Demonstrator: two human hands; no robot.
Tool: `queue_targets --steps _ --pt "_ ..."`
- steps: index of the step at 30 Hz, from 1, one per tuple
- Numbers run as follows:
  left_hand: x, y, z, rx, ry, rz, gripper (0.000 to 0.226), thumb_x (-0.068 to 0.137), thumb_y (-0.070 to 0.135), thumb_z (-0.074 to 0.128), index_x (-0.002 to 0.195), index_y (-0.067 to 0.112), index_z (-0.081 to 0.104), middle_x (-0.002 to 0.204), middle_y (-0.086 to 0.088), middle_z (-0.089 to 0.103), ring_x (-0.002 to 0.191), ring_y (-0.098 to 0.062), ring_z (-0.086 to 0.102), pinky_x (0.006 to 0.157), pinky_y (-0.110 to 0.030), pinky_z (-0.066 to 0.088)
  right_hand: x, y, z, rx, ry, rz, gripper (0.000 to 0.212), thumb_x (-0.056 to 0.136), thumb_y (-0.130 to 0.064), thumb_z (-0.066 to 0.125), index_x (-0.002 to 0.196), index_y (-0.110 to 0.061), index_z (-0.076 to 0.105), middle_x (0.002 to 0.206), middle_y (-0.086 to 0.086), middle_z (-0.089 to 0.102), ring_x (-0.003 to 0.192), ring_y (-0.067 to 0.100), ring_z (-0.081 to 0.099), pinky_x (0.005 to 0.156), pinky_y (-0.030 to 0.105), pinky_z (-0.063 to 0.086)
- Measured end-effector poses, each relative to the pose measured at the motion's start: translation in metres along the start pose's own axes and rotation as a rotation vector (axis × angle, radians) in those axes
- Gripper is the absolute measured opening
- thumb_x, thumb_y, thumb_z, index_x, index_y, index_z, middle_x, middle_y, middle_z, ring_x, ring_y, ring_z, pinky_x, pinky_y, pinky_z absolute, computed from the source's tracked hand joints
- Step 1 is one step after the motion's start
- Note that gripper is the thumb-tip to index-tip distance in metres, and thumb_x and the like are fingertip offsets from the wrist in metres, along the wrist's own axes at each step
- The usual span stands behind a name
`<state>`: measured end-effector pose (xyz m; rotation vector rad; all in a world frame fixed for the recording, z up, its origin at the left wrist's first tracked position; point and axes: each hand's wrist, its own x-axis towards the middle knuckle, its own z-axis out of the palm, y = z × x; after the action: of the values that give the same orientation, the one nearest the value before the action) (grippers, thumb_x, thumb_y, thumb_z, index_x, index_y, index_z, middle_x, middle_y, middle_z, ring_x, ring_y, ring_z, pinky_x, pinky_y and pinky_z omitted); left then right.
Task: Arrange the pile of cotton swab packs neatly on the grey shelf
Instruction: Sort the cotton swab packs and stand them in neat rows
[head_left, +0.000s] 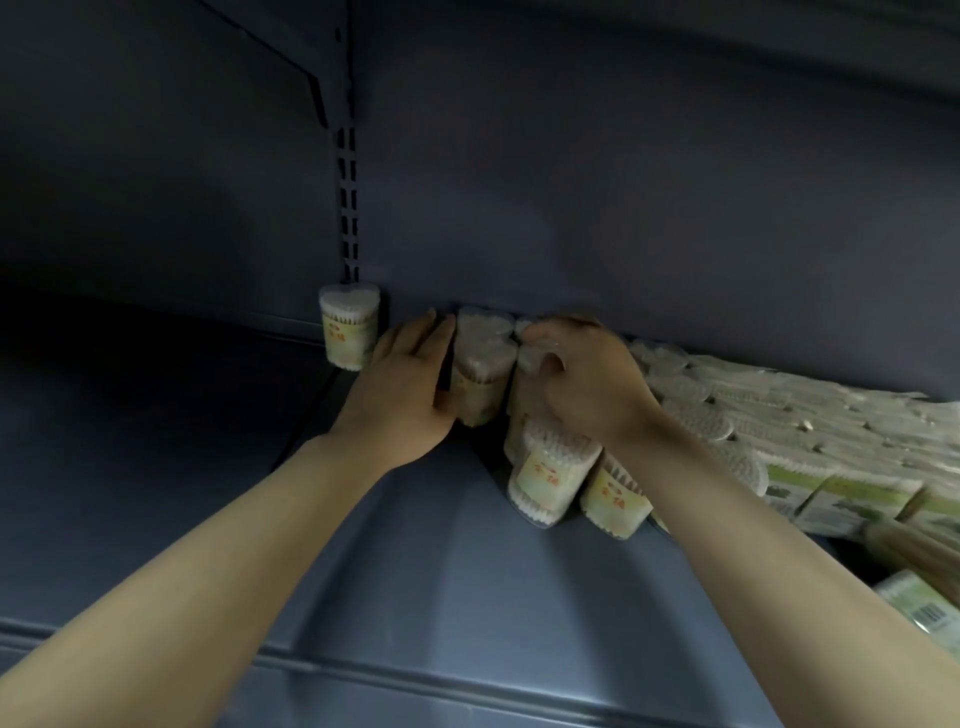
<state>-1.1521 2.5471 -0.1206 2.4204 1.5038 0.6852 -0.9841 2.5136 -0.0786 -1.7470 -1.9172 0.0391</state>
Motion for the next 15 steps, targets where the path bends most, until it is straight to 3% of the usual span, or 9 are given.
queue_targets --steps 7,11,15 --pt "-0.005 -0.026 -0.009 0.072 0.226 -0.109 0.053 0.084 0.011 0.054 0.136 0.014 0.045 0.135 -0.011 0.042 0.119 -0.032 0.039 0.099 -0.038 0.033 0.013 -0.016 0.013 0.034 -0.011 -0.027 0.033 0.085 0.0 0.045 0.112 -0.009 0.063 0.12 0.008 0.059 0.114 0.022 0.051 0.092 0.024 0.037" --pt "0.004 -0.042 -0.016 0.173 0.279 -0.161 0.053 0.085 0.013 0.055 0.137 0.014 0.043 0.137 -0.012 0.04 0.117 -0.034 0.039 0.097 -0.04 0.034 0.023 -0.026 0.019 0.073 -0.049 -0.023 0.033 0.085 -0.001 0.044 0.111 -0.01 0.063 0.123 0.006 0.058 0.116 0.021 0.051 0.099 0.03 0.039" --pt "0.016 -0.056 -0.021 0.187 0.266 -0.181 0.054 0.087 0.014 0.053 0.139 0.018 0.038 0.142 -0.007 0.034 0.12 -0.032 0.035 0.099 -0.038 0.032 0.034 -0.029 0.026 0.047 -0.098 -0.021 0.033 0.086 -0.002 0.042 0.11 -0.012 0.063 0.122 0.004 0.058 0.113 0.019 0.051 0.088 0.02 0.037"
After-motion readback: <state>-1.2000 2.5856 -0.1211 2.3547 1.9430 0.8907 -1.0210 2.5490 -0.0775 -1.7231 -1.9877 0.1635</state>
